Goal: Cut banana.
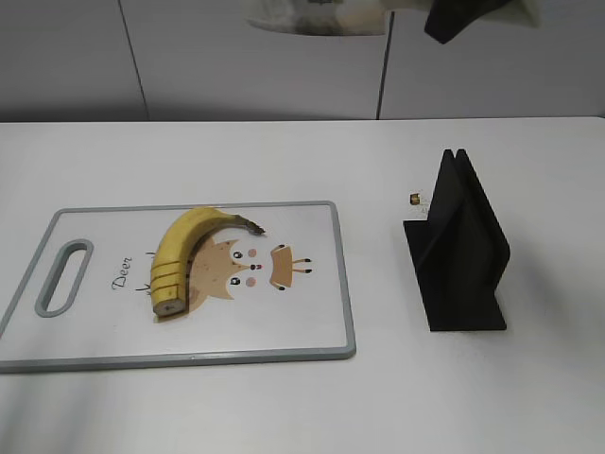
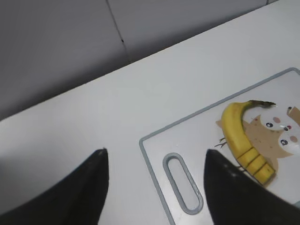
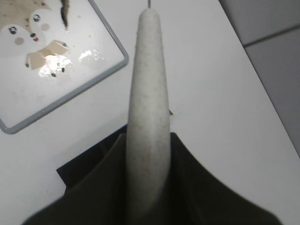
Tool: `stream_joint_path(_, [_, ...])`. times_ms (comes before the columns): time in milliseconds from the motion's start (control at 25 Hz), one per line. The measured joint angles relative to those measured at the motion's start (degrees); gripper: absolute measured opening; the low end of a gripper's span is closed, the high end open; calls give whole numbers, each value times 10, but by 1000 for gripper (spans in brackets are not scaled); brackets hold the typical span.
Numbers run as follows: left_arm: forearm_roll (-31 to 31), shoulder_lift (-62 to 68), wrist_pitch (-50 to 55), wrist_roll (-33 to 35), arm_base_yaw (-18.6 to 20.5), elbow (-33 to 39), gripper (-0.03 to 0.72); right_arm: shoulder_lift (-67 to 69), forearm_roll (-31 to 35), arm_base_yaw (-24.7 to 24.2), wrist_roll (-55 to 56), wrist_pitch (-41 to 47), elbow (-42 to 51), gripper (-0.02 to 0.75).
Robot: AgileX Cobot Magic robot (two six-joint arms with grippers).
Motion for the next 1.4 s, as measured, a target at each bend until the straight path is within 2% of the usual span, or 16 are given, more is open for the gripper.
stream_joint_path(160, [-45, 79, -2, 117, 0, -56, 631, 41, 68, 0, -87, -2, -27, 162])
stream_joint_path(400, [-73, 174, 29, 272, -3, -127, 632, 81, 130, 0, -186, -7, -34, 162])
stream_joint_path(640, [-100, 253, 70, 401, -57, -158, 630, 117, 185, 4, -253, -9, -37, 162])
stream_joint_path(840, [-102, 301, 56, 427, -80, -159, 630, 146, 190, 29, -288, -6, -41, 161])
stream_joint_path(1160, [-102, 358, 50, 436, -81, -160, 626, 181, 212, 53, -304, -7, -54, 162])
stream_joint_path(1400, [-65, 391, 49, 436, -81, -160, 620, 190, 225, 53, -305, -9, -60, 162])
